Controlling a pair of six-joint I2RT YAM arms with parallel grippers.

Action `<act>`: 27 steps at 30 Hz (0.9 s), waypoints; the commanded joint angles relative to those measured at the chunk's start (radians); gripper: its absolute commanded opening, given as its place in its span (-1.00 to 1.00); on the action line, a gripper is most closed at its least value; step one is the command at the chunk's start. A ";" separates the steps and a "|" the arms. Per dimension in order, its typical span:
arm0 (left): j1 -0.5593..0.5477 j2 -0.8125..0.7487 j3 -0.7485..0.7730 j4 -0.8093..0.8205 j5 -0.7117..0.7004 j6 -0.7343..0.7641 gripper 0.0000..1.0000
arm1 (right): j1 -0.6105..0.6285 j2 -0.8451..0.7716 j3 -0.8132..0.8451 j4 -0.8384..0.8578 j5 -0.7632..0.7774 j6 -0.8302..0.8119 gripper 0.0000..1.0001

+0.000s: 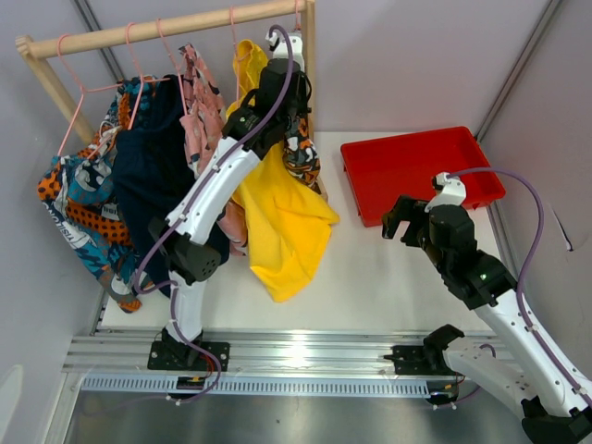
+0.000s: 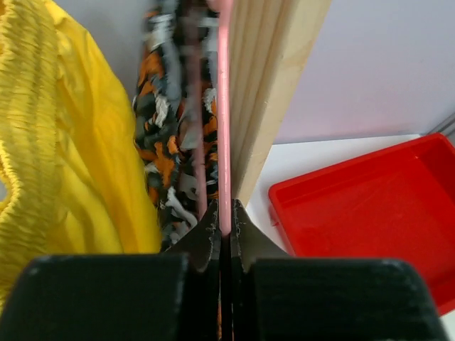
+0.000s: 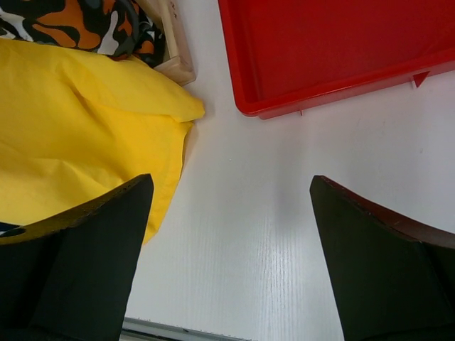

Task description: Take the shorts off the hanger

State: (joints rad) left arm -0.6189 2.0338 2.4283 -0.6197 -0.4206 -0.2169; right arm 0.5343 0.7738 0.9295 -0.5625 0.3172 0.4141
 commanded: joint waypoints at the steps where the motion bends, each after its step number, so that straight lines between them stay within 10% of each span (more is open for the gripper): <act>1: 0.002 -0.001 0.024 -0.012 0.022 -0.002 -1.00 | -0.002 -0.018 -0.009 0.001 0.029 0.012 0.99; 21: -0.013 -0.409 0.060 -0.049 0.074 0.188 -1.00 | -0.002 -0.013 0.009 0.052 0.007 -0.004 0.99; 27: -0.013 -0.532 0.000 -0.267 0.334 0.142 -1.00 | 0.000 -0.044 0.051 0.151 -0.127 -0.089 0.99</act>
State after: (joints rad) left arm -0.6277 1.6222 2.4310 -0.9157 -0.2539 -0.0624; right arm 0.5343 0.7597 0.9180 -0.5232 0.2718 0.3840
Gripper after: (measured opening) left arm 0.038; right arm 0.993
